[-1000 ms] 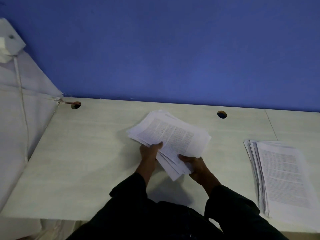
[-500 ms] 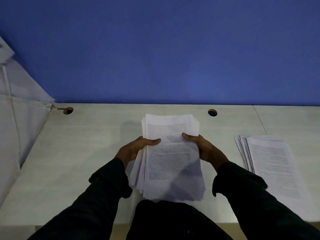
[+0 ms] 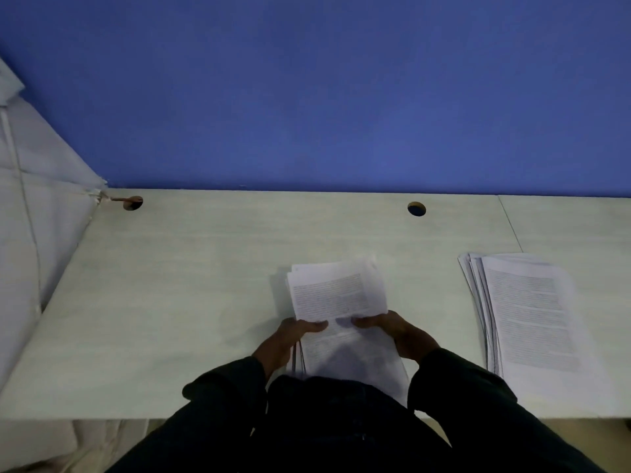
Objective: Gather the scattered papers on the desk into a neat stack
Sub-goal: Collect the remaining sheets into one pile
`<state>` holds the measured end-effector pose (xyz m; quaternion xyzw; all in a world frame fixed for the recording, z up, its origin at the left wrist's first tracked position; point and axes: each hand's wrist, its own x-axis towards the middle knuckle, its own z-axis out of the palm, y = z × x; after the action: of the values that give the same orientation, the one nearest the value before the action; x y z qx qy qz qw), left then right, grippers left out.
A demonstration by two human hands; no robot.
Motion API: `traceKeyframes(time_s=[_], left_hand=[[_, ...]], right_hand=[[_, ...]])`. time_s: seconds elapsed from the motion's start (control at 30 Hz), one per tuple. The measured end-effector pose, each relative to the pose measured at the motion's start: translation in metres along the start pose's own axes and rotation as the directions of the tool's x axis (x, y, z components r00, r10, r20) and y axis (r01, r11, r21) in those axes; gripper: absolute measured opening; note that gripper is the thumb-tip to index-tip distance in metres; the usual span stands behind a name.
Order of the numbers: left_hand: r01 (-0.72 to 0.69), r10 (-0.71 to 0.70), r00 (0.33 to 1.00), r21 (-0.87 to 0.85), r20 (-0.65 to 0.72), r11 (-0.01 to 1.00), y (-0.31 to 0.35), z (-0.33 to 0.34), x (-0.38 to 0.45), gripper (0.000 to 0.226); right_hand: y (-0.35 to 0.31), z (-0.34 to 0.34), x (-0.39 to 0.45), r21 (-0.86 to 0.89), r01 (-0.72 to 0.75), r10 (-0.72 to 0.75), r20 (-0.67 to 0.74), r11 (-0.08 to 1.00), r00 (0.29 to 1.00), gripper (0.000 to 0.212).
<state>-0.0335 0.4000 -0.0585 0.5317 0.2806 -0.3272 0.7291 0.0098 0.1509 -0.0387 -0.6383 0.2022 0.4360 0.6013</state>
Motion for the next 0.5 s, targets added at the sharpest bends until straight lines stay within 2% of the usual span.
traceKeyframes(time_s=[0.07,0.1,0.2,0.33,0.4,0.43,0.5], left_hand=[[-0.003,0.005,1.000,0.116,-0.017,0.993,-0.008,0.005,-0.002,0.068],[-0.011,0.017,0.999,0.111,-0.050,0.994,-0.011,0.005,-0.002,0.066],[-0.044,0.034,0.978,-0.043,-0.207,0.998,-0.013,0.005,0.001,0.054],[-0.092,0.052,0.955,-0.124,-0.292,0.988,0.006,0.007,0.001,0.043],[-0.096,0.056,0.970,-0.160,-0.238,0.982,0.015,0.003,0.002,0.042],[-0.089,0.070,0.983,-0.108,-0.172,0.990,0.019,0.001,0.000,0.043],[-0.091,0.092,0.996,0.107,-0.004,0.990,0.024,-0.001,-0.003,0.049]], right_hand=[[0.006,0.002,-0.005,0.030,-0.009,0.010,-0.035,0.999,0.999,0.079],[0.009,0.002,-0.008,0.056,-0.013,0.016,-0.039,0.998,0.999,0.074],[0.017,0.001,-0.017,0.122,-0.022,0.026,-0.031,0.992,0.999,0.063],[0.008,0.010,-0.021,0.092,0.032,-0.031,-0.007,0.995,0.999,0.055],[0.001,0.011,-0.021,0.117,0.081,-0.079,-0.020,0.990,0.997,0.052],[-0.001,0.011,-0.022,0.128,0.100,-0.095,-0.039,0.987,0.995,0.051],[-0.001,0.011,-0.021,0.161,0.129,-0.116,-0.090,0.978,0.989,0.046]])
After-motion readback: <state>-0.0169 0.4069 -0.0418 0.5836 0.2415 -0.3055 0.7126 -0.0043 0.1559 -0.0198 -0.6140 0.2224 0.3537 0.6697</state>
